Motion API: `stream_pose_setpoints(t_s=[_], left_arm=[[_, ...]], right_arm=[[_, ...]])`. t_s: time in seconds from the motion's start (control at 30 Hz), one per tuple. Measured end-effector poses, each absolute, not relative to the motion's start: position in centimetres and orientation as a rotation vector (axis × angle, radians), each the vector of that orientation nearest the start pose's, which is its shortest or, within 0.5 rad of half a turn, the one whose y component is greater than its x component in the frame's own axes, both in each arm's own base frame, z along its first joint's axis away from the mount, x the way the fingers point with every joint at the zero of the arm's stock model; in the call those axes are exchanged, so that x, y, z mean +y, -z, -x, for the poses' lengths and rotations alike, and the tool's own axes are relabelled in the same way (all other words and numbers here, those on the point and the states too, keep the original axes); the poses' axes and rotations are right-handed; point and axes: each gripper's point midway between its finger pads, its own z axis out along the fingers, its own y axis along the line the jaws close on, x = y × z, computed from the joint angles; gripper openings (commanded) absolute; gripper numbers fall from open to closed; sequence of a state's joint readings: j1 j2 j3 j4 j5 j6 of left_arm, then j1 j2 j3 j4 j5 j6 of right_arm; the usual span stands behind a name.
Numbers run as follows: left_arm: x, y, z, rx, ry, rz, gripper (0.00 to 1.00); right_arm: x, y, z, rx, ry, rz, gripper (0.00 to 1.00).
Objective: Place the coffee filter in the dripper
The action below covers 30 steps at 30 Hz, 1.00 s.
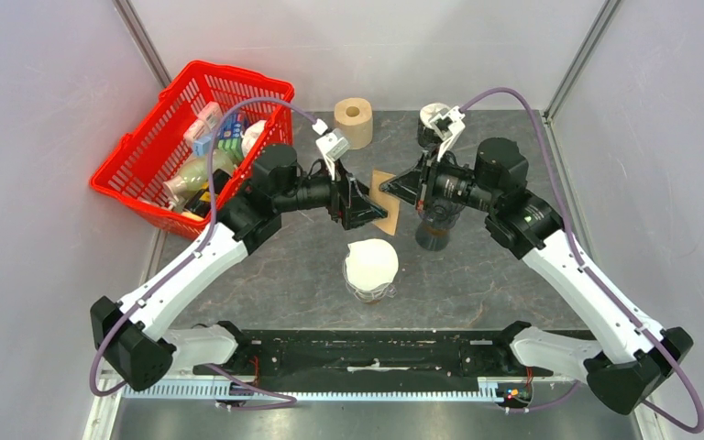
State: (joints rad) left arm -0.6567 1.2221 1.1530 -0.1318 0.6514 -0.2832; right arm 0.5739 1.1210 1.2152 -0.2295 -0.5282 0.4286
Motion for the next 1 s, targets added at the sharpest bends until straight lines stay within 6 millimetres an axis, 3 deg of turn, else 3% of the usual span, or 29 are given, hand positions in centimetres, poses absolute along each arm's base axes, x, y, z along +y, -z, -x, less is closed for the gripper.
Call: stream_pose_setpoints(t_s=[0.13,0.33,0.43,0.67,1.0], left_arm=[[-31.0,-33.4,-23.4,1.698,1.154,-0.765,0.86],[-27.1,-35.4,-26.2,1.697,0.981,-0.500,0.88],[-26.1,-34.9,-27.1,1.713,0.961,-0.444,0.88],[-26.3,-31.9,-26.3,1.762,1.009,-0.458,0.89],[-25.1,-35.1,-26.6,1.651,1.089,-0.356,0.89]], right_arm=[[26.7,-37.3,-24.2,1.746,-1.112,0.495,0.00],[24.9,-39.9,-22.7,1.657,-1.078,0.478,0.00],[24.5,-41.1,-22.1,1.613,-1.086,0.481,0.00],[24.8,-41.3,-21.7,1.604,-1.112,0.500,0.00],[25.2,-41.9,-20.3,1.575,-1.170,0.558,0.00]])
